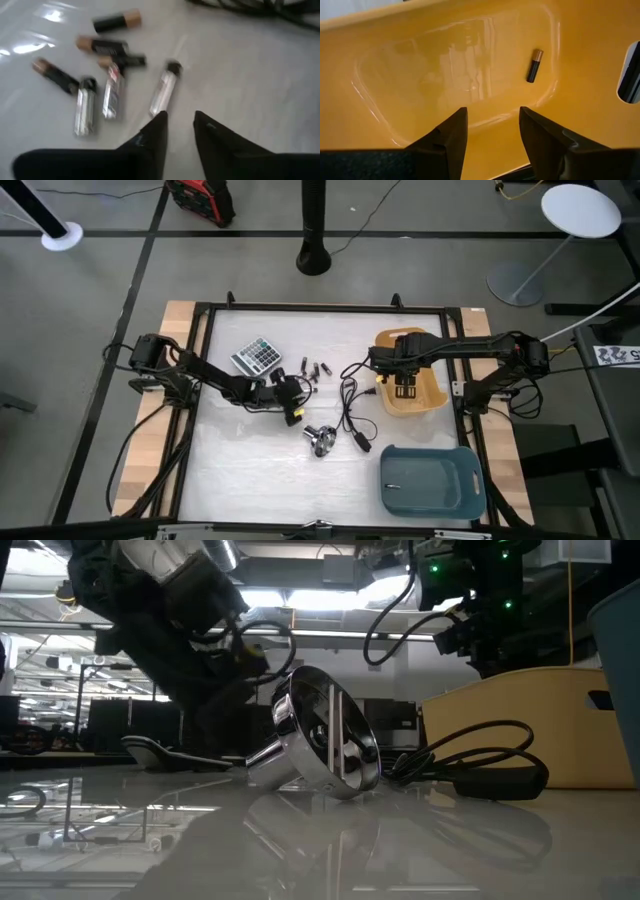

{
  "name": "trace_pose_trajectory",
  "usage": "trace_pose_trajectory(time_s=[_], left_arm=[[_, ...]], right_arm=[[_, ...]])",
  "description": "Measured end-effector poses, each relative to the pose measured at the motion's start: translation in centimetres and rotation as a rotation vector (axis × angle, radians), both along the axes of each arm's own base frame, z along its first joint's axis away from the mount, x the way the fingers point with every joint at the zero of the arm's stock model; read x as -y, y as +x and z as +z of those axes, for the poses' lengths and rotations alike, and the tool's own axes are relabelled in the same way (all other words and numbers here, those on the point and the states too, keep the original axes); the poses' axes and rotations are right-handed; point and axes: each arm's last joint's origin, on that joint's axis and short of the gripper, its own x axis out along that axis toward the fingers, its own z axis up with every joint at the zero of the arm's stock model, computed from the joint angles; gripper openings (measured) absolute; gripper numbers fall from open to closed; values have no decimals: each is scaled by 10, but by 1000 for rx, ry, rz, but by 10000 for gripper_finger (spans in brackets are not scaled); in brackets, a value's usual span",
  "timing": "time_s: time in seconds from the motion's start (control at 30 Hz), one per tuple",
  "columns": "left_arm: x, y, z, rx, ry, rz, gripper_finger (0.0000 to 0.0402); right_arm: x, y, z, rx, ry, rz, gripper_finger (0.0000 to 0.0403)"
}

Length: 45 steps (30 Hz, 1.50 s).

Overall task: Sort batteries
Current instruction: Put the white battery into the blue bin

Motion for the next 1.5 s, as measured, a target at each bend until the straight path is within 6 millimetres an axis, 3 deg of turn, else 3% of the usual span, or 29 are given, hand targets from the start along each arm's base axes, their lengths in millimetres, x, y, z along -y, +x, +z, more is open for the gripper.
trace_pose_trajectory(time_s=[0.13, 0.3, 0.63, 1.0, 1.17, 1.5], left_arm=[[-1, 2, 3, 25, 21, -13, 133], [-3, 3, 3, 20, 36, -14, 157], [0, 5, 4, 48, -12, -63, 160], [0, 10, -19, -2, 12, -83, 159], [0, 10, -21, -10, 8, -75, 139], [1, 10, -21, -10, -1, -80, 42]], right_arm=[[0, 1, 0, 6, 0, 0, 177], [0, 2, 0, 24, -2, 0, 177], [-1, 3, 0, 30, 27, -1, 177], [-1, 3, 0, 30, 27, -1, 177], [0, 3, 0, 32, 27, 1, 177], [-1, 3, 0, 30, 28, 2, 177]])
